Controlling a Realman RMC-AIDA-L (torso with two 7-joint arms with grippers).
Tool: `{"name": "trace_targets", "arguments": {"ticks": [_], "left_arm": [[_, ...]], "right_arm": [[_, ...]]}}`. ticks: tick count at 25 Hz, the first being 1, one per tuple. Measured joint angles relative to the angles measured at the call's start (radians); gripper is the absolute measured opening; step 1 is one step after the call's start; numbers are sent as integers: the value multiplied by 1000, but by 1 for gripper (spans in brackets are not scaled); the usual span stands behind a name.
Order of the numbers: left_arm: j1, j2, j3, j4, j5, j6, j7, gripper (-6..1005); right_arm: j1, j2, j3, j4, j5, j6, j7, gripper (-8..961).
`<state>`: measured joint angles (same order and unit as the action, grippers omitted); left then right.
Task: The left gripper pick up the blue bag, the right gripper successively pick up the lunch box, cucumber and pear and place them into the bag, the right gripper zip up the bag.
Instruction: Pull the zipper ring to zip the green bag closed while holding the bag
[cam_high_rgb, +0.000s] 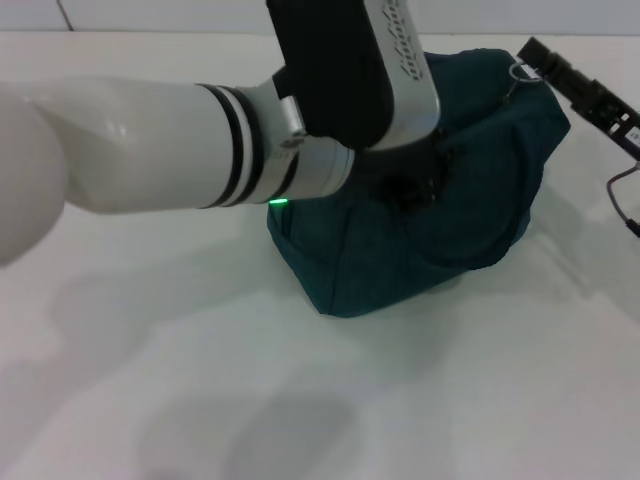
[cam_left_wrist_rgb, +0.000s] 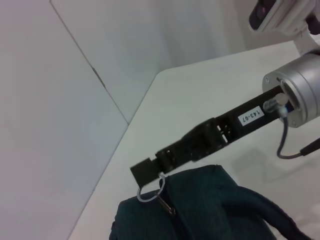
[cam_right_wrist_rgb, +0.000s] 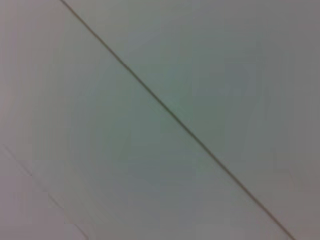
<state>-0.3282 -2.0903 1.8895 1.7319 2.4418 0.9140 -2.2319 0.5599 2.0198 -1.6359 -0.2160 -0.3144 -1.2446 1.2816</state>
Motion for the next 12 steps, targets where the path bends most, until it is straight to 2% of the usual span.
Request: {"name": "trace_targets", "arguments": {"ticks": [6, 12], "left_arm": [[15, 0, 50, 0, 76, -49, -3, 67], [18, 0, 54, 0, 82, -53, -7, 64]], "right_arm": [[-10, 5, -25, -3, 1, -4, 20, 714], [-15, 5, -28, -3, 0, -8, 21, 675]]}}
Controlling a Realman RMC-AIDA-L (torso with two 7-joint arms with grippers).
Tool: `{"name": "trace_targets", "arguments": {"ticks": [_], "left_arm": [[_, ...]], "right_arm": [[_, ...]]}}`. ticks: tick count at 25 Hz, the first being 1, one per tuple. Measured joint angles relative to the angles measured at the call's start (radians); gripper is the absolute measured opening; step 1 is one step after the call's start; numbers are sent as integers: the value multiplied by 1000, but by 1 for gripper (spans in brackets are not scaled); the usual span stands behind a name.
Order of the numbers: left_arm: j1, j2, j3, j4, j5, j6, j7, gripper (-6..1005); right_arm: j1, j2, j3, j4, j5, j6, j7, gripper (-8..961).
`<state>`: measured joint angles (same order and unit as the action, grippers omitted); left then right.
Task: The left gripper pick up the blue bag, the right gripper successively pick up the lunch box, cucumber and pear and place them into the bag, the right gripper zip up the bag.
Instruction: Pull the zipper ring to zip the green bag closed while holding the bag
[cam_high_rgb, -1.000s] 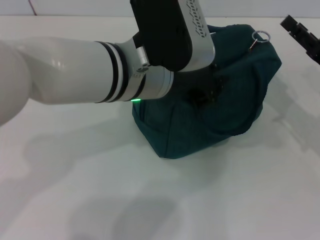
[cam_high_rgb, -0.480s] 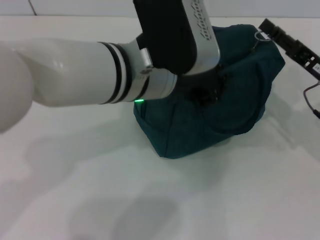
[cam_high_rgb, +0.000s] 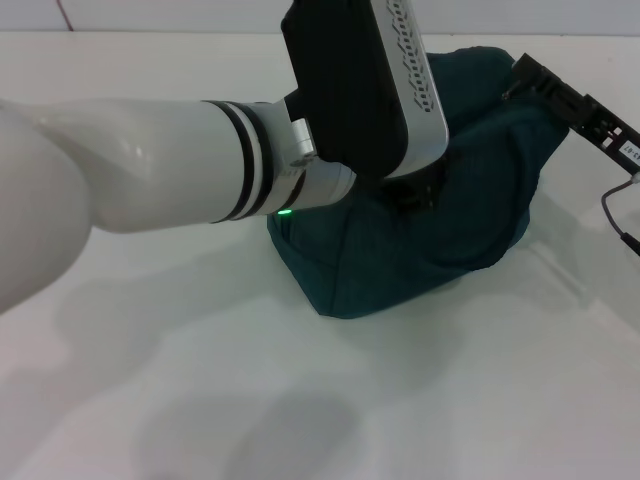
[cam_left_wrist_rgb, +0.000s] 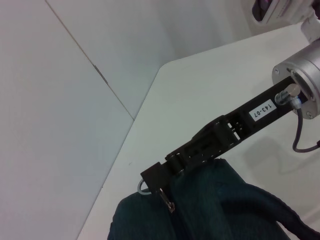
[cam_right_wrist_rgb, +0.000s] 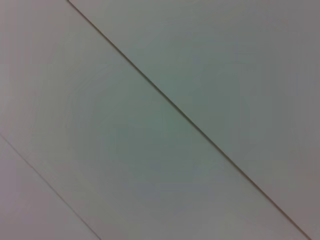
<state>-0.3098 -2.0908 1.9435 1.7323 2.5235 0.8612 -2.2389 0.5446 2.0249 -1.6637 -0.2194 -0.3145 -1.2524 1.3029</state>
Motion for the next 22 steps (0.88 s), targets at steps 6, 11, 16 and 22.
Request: {"name": "trace_targets", "arguments": {"ticks": [6, 11, 16, 22], "left_arm": [[3, 0, 0, 0, 0, -1, 0, 65], [3, 0, 0, 0, 0, -1, -1, 69], [3, 0, 0, 0, 0, -1, -1, 73], [3, 0, 0, 0, 0, -1, -1, 77]], "right_arm": [[10, -2, -1, -1, 0, -1, -2, 625], [11, -3, 0, -7, 0, -2, -5, 500], [12, -3, 4, -13, 1, -2, -10, 454], [18, -4, 2, -14, 1, 0, -7, 311]]}}
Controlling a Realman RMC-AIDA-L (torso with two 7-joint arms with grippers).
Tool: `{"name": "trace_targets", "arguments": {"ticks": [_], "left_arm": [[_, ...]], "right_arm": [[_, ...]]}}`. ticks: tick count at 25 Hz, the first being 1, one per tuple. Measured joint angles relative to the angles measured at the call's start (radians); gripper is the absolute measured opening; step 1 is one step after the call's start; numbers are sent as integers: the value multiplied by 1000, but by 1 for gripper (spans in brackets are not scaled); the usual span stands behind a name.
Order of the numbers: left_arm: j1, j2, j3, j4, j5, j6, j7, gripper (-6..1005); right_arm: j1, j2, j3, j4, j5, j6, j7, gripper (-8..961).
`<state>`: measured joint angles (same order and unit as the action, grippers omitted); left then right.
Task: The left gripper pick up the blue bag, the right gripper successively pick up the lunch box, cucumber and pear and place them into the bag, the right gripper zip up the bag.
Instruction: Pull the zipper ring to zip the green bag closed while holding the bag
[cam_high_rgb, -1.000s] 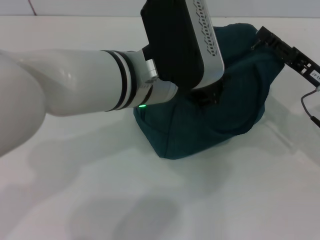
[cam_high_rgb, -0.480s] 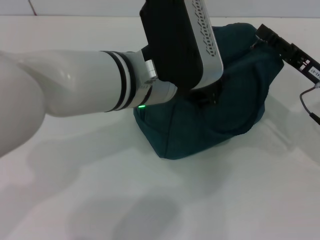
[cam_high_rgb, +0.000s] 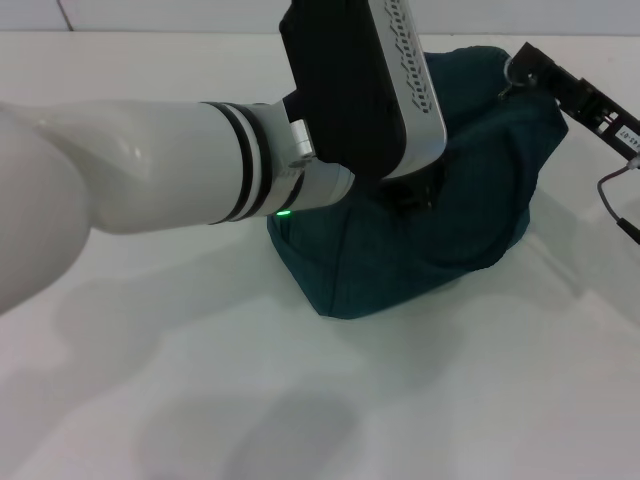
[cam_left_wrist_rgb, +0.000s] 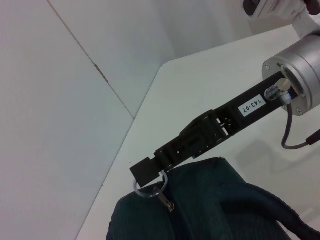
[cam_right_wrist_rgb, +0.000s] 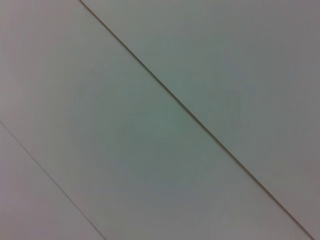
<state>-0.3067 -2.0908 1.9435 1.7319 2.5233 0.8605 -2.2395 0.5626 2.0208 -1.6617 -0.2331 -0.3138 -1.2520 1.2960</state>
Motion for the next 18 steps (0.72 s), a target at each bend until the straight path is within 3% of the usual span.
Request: {"name": "trace_targets", "arguments": {"ticks": [11, 18], "left_arm": [[3, 0, -2, 0, 0, -9, 2, 85], [5, 0, -3, -2, 0, -13, 5, 90]], "right_arm": [[1, 2, -2, 0, -1, 15, 4, 237], [15, 1, -3, 2, -1, 22, 6, 89]]}}
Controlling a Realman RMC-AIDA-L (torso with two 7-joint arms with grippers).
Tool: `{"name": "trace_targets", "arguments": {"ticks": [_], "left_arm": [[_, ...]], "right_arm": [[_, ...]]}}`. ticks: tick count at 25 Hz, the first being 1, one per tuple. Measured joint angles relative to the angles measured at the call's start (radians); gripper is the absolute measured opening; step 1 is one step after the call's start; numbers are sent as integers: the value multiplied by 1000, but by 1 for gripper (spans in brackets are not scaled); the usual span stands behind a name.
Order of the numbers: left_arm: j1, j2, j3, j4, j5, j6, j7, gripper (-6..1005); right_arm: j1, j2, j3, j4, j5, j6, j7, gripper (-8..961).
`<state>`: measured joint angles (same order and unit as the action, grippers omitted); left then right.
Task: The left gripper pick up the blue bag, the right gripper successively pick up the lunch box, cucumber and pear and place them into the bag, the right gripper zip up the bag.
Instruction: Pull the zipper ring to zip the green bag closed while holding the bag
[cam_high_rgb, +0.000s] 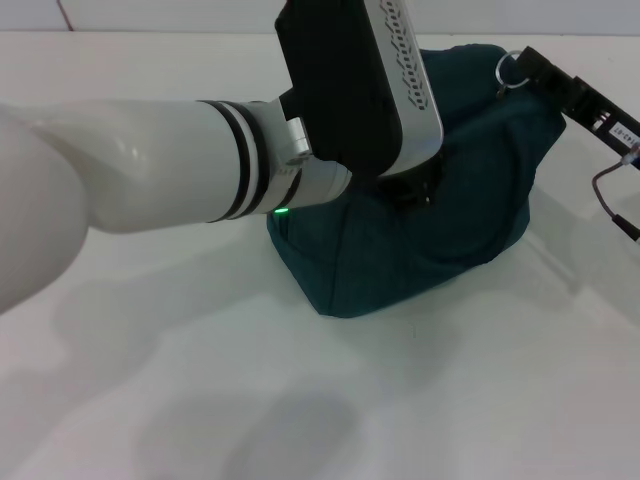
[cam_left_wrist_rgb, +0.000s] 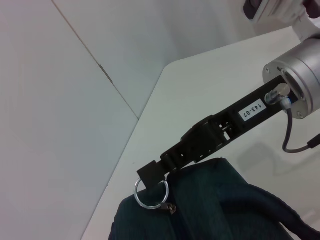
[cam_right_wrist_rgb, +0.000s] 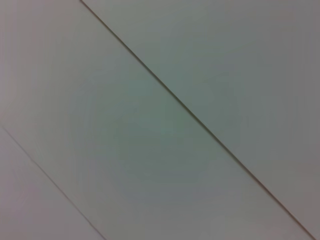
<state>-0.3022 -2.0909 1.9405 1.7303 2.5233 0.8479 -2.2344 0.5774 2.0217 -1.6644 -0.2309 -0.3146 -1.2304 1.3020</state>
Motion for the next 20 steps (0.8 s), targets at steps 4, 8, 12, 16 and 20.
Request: {"name": "trace_targets", "arguments": {"ticks": [4, 8, 12, 16, 20], "left_arm": [[2, 0, 1, 0, 0, -10, 0, 93], [17, 0, 0, 0, 0, -34, 1, 96], [27, 0, 2, 5, 1, -49, 2, 99], [28, 0, 2, 5, 1, -50, 2, 102], [32, 0, 3, 9, 2, -50, 2, 105]], "right_arm": [[-7, 0, 4, -1, 5, -20, 0, 12], [-29, -2, 16, -1, 14, -45, 0, 12], [-57, -4, 42, -1, 18, -56, -1, 12], [-69, -5, 65, 9, 27, -78, 0, 12], [-72, -6, 78, 11, 28, -91, 0, 13]]}}
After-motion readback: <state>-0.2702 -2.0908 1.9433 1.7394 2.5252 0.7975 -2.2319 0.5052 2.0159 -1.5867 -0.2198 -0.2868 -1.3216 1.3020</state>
